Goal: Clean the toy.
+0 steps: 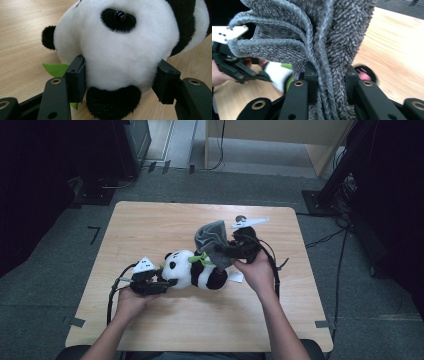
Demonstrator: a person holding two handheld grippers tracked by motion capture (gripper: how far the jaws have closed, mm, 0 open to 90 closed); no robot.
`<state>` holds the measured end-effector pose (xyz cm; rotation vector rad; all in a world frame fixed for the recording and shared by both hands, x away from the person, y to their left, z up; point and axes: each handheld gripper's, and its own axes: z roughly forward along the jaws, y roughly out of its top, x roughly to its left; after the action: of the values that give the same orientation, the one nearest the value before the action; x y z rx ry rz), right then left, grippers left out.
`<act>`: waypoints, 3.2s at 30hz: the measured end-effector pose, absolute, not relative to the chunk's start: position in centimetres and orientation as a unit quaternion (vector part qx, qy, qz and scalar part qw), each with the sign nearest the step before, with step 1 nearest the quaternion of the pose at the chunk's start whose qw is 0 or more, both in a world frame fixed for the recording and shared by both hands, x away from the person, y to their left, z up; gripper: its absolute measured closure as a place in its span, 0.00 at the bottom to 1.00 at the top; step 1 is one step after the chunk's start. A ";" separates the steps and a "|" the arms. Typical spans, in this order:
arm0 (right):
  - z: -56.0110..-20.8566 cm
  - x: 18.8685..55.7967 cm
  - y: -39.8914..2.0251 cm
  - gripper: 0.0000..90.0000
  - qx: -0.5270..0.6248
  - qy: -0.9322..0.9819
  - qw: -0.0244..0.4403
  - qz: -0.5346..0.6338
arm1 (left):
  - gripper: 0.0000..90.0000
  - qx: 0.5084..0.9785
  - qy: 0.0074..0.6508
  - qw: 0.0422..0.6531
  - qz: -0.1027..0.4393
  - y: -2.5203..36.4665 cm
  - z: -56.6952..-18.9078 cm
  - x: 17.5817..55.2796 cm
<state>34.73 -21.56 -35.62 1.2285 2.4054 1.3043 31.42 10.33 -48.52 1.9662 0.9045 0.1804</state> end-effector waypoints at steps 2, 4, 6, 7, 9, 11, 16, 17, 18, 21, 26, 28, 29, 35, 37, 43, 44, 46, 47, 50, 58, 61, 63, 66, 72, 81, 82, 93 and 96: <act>-35.4 34.8 -20.8 0.81 0.401 0.803 0.067 0.435 | 0.42 0.800 0.369 0.467 0.073 10.3 -48.5 31.4; -35.1 34.8 -19.2 0.81 0.392 0.808 0.059 0.437 | 0.42 0.800 0.369 0.467 0.073 10.3 -48.5 31.4; -35.0 34.9 -16.8 0.81 0.375 0.814 0.049 0.440 | 0.41 0.800 0.369 0.467 0.074 10.3 -48.5 31.4; -35.1 34.9 -16.1 0.81 0.370 0.817 0.045 0.440 | 0.41 0.800 0.369 0.468 0.074 10.4 -48.5 31.4; -35.6 35.0 -14.5 0.81 0.363 0.824 0.038 0.433 | 0.41 0.799 0.369 0.468 0.074 10.4 -48.5 31.4; -35.9 35.1 -13.8 0.81 0.362 0.828 0.034 0.428 | 0.41 0.799 0.369 0.469 0.074 10.3 -48.5 31.4; -37.7 35.4 -11.0 0.81 0.369 0.833 0.009 0.413 | 0.41 0.801 0.369 0.466 0.074 10.4 -48.5 31.5; -38.2 35.4 -10.3 0.81 0.371 0.833 0.000 0.410 | 0.42 0.809 0.361 0.457 0.079 10.6 -48.4 31.5; -38.5 35.3 -9.9 0.81 0.372 0.834 -0.004 0.407 | 0.42 0.795 0.373 0.473 0.072 10.2 -48.5 31.4; -39.5 35.3 -9.3 0.81 0.373 0.838 -0.006 0.399 | 0.42 0.802 0.367 0.464 0.078 10.4 -48.4 31.4; -40.7 35.1 -9.3 0.80 0.372 0.841 0.019 0.393 | 0.42 0.801 0.370 0.464 0.078 10.1 -48.5 31.3; -40.7 34.9 -9.5 0.80 0.375 0.843 0.031 0.384 | 0.43 0.801 0.370 0.464 0.078 10.1 -48.5 31.3; -40.6 34.8 -9.7 0.81 0.374 0.845 0.035 0.381 | 0.43 0.801 0.370 0.464 0.078 10.1 -48.5 31.3; -40.3 33.9 -10.7 0.81 0.373 0.848 0.051 0.373 | 0.44 0.800 0.372 0.464 0.073 10.2 -48.4 31.4; -40.1 33.5 -11.1 0.82 0.375 0.850 0.058 0.366 | 0.44 0.800 0.373 0.465 0.072 10.2 -48.4 31.4; -39.6 32.6 -12.4 0.82 0.367 0.862 0.093 0.338 | 0.45 0.797 0.374 0.468 0.071 10.2 -48.4 31.4; -39.5 32.5 -12.7 0.82 0.365 0.863 0.098 0.335 | 0.45 0.797 0.374 0.468 0.071 10.2 -48.4 31.4; -39.3 32.4 -13.5 0.82 0.367 0.862 0.103 0.334 | 0.45 0.799 0.372 0.467 0.073 10.2 -48.4 31.4; -39.2 32.4 -13.8 0.82 0.368 0.861 0.106 0.334 | 0.45 0.799 0.371 0.467 0.074 10.2 -48.4 31.4; -38.9 32.4 -14.6 0.82 0.375 0.859 0.112 0.331 | 0.45 0.800 0.371 0.466 0.073 10.2 -48.4 31.4; -38.2 32.7 -17.6 0.82 0.401 0.847 0.126 0.325 | 0.45 0.799 0.372 0.468 0.072 10.2 -48.4 31.4; -38.2 32.7 -18.4 0.82 0.408 0.844 0.124 0.326 | 0.45 0.799 0.370 0.468 0.071 10.1 -48.4 31.3; -38.1 32.7 -18.5 0.82 0.412 0.842 0.132 0.321 | 0.45 0.799 0.370 0.469 0.071 10.0 -48.4 31.3; -37.6 32.5 -18.3 0.82 0.415 0.836 0.118 0.339 | 0.45 0.798 0.372 0.469 0.071 10.0 -48.4 31.2; -35.9 32.1 -15.7 0.83 0.394 0.832 0.101 0.378 | 0.45 0.797 0.373 0.470 0.073 10.0 -48.4 31.2; -38.1 33.7 -9.9 0.82 0.365 0.850 0.058 0.376 | 0.44 0.801 0.368 0.466 0.076 10.1 -48.4 31.2; -38.5 33.8 -9.5 0.82 0.365 0.852 0.056 0.371 | 0.44 0.798 0.371 0.468 0.076 10.1 -48.4 31.2; -39.6 34.1 -9.8 0.79 0.366 0.861 0.082 0.343 | 0.44 0.800 0.369 0.466 0.079 9.9 -48.4 31.1; -39.4 33.8 -10.8 0.80 0.366 0.864 0.084 0.335 | 0.44 0.800 0.370 0.466 0.078 9.9 -48.4 31.1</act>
<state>33.85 -10.84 -39.39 1.0924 2.5773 1.0005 31.10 9.94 -48.38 1.9633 0.9082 0.1907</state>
